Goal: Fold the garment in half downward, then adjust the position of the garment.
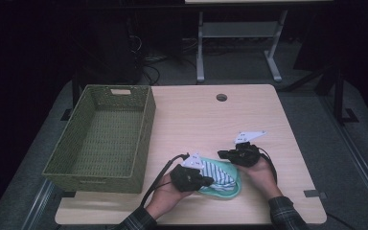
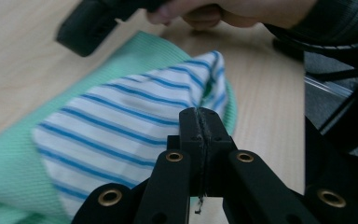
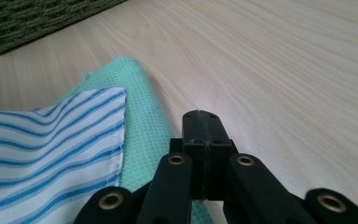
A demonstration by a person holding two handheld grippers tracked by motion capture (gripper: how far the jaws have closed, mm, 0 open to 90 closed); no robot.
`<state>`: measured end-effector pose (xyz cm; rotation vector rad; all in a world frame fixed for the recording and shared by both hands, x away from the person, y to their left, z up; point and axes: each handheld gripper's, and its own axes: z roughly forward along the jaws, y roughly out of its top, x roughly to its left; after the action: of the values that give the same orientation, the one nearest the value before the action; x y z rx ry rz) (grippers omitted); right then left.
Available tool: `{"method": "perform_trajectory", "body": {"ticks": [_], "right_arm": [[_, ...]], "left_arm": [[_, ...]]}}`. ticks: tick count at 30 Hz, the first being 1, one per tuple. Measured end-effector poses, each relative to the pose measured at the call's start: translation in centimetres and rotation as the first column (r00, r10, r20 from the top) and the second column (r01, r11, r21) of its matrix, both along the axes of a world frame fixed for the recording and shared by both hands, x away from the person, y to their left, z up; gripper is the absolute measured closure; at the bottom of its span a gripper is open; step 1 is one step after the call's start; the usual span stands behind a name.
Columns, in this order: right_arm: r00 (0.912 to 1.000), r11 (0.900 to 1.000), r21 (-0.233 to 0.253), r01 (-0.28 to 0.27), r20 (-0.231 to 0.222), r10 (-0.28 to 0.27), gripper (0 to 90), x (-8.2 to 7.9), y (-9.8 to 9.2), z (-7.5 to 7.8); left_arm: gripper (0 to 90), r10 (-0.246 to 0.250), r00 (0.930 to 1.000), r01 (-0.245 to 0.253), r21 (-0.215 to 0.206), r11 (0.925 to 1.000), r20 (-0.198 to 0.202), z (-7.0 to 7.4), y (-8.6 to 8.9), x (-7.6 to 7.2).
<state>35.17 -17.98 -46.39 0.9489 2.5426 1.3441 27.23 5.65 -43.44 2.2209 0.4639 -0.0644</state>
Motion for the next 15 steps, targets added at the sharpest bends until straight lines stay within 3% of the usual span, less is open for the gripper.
{"method": "perform_trajectory", "body": {"ticks": [3, 8, 15], "right_arm": [[1.0, 1.0, -0.005, -0.004, -0.004, 0.004, 89.8, 0.2, 0.0, -0.3], [0.9999, 1.0, -0.022, -0.002, -0.014, 0.001, 89.7, 0.3, -0.1, -0.7], [0.9995, 0.999, -0.041, -0.002, -0.031, 0.001, 89.7, 0.4, -0.3, -1.2]], "left_arm": [[88.6, -0.016, 0.9997, 0.016, 0.002, 0.9999, -0.017, -0.4, -0.3, -0.4], [88.6, -0.058, 0.9977, 0.06, 0.058, 0.9965, -0.036, -1.8, -1.5, -1.1], [88.6, -0.063, 0.9968, 0.068, 0.111, 0.9915, -0.049, -2.7, -1.8, -0.9]]}}
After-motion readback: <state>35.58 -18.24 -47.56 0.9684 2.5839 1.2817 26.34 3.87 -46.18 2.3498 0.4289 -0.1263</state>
